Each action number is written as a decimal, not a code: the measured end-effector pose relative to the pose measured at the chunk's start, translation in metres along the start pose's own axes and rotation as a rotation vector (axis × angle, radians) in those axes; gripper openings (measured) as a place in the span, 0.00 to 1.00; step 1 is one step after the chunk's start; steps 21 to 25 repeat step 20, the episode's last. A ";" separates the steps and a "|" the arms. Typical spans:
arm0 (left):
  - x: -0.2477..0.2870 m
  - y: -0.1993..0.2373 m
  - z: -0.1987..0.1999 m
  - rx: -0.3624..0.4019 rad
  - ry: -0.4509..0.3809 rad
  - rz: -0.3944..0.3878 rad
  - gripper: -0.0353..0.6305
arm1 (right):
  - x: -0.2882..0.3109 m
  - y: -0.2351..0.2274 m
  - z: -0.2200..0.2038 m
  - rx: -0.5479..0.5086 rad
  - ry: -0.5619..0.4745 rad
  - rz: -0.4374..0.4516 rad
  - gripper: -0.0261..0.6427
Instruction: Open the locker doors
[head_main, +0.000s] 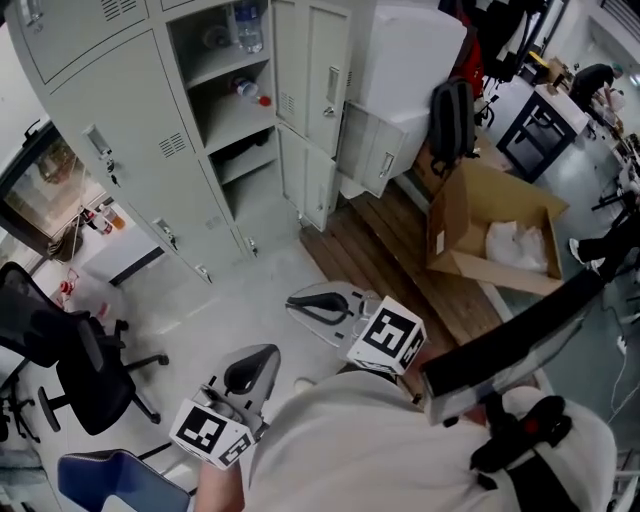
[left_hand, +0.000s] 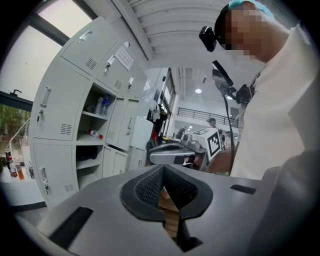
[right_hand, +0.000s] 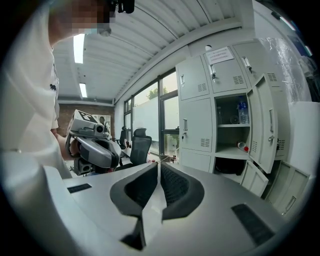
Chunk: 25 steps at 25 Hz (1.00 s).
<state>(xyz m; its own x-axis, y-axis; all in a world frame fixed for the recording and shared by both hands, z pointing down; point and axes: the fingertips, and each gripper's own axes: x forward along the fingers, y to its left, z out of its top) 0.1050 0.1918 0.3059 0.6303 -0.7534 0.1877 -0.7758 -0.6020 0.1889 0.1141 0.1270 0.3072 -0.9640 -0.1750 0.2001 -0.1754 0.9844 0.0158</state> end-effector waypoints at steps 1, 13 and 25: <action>-0.001 0.001 -0.001 -0.002 0.000 0.000 0.07 | 0.001 0.001 0.000 0.002 0.004 0.001 0.08; -0.001 0.006 -0.002 -0.011 0.002 0.006 0.07 | 0.007 0.001 0.000 -0.001 0.002 0.011 0.08; 0.003 0.006 -0.004 -0.014 0.010 0.009 0.07 | 0.007 -0.001 -0.004 -0.018 0.017 0.026 0.08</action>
